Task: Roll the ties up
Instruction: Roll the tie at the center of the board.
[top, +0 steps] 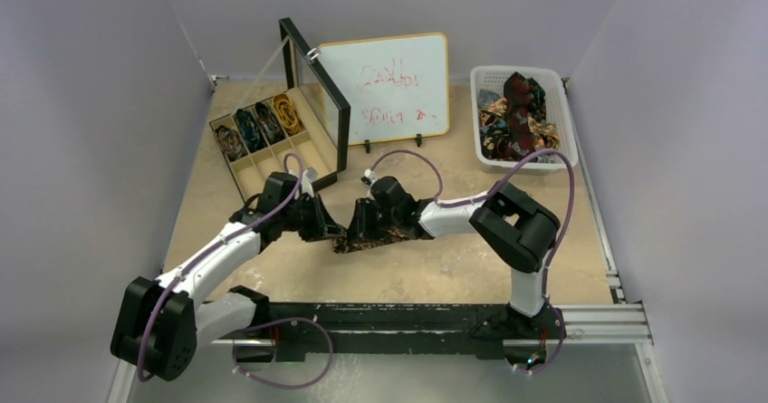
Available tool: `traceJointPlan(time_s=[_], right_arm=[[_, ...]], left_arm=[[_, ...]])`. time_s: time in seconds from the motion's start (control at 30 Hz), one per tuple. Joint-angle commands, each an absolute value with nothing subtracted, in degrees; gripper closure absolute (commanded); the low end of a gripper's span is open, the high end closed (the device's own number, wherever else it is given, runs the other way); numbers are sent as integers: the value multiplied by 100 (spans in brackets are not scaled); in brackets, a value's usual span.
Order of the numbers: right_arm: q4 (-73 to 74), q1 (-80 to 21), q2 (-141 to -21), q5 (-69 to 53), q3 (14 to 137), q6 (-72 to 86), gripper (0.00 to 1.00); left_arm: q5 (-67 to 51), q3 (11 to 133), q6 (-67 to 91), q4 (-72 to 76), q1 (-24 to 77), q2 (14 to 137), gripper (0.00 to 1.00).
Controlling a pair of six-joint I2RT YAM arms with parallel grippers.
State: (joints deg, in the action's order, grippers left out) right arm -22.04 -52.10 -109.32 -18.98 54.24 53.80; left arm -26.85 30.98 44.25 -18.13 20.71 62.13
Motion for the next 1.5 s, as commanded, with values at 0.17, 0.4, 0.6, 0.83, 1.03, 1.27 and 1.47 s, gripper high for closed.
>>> traceJointPlan(time_s=[0.17, 0.4, 0.6, 0.83, 1.03, 1.27, 1.47], right_arm=[[-1463, -5012, -10153, -1240, 5189, 5182, 76], [-1294, -4615, -9330, -429, 4586, 5300, 76], [-1469, -4030, -8579, -583, 4045, 5234, 71], [-1269, -3949, -8383, -703, 4153, 4948, 54], [-1384, -3855, -7888, -675, 4100, 4507, 38], [-1259, -3030, -7570, -1092, 4388, 3322, 18], [-3200, -2980, -6953, -2505, 3799, 2058, 12]], left_arm=[[-2628, 3459, 4160, -1762, 2130, 6390, 100], [-2627, 3625, 4099, -1681, 2343, 6825, 100], [-2327, 3875, 4139, -1754, 2724, 7211, 100], [-2099, 4121, 4272, -1652, 3156, 7787, 88], [-2068, 4216, 4547, -1501, 3366, 7975, 63], [-1899, 4439, 4557, -1870, 3359, 6931, 33], [-1100, 4158, 4738, -2450, 3329, 5928, 19]])
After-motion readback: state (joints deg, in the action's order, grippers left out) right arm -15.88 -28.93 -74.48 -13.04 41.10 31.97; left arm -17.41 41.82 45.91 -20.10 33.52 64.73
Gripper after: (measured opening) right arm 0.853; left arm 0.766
